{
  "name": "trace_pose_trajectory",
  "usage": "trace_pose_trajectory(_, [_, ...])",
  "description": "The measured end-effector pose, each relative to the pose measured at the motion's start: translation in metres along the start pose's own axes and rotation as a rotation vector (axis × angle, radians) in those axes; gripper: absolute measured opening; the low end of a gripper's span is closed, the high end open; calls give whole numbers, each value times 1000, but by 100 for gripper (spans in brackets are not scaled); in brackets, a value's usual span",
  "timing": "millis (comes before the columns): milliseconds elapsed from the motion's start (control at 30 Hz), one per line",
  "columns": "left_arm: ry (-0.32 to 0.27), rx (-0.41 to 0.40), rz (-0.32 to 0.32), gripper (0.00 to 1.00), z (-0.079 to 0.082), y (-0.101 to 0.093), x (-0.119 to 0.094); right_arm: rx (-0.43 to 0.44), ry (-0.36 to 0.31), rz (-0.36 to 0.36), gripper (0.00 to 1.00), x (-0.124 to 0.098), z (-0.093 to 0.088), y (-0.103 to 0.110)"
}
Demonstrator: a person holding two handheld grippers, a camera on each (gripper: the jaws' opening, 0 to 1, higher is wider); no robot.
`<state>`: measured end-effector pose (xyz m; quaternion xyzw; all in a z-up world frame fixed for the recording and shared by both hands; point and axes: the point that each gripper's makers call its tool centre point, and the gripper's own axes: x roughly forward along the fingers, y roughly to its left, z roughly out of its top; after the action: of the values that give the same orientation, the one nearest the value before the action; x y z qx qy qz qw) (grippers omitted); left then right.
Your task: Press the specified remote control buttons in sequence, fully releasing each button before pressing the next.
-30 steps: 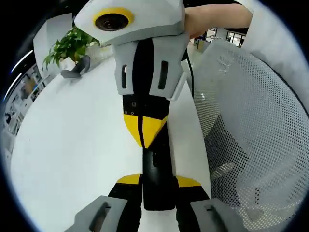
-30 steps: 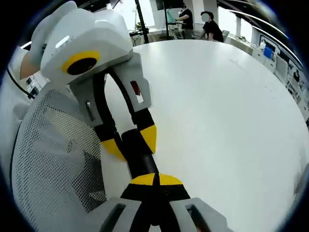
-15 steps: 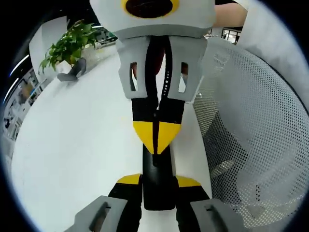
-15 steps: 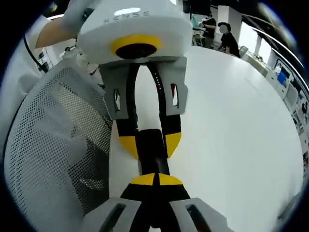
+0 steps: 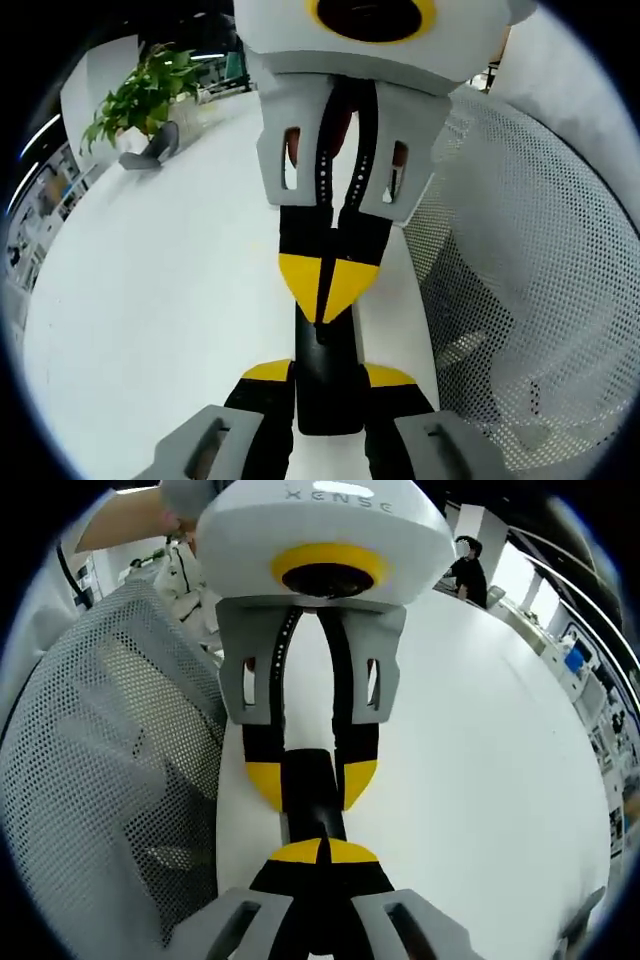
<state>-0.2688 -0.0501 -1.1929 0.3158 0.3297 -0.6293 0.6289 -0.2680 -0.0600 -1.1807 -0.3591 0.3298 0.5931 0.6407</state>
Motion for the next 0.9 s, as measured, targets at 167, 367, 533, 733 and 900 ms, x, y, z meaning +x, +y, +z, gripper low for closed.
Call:
trace_pose_trajectory(167, [7, 1, -1, 25, 0, 0, 0, -20, -9, 17, 0, 2, 4, 3])
trace_pose_trajectory(367, [5, 6, -2, 25, 0, 0, 0, -68, 10, 30, 0, 4, 4, 3])
trace_pose_trajectory(533, [17, 19, -8, 25, 0, -1, 0, -71, 6, 29, 0, 5, 5, 1])
trace_pose_trajectory(733, [50, 45, -23, 25, 0, -1, 1, -169, 13, -33, 0, 7, 7, 4])
trace_pose_trajectory(900, [44, 48, -25, 25, -1, -1, 1, -196, -6, -113, 0, 8, 8, 5])
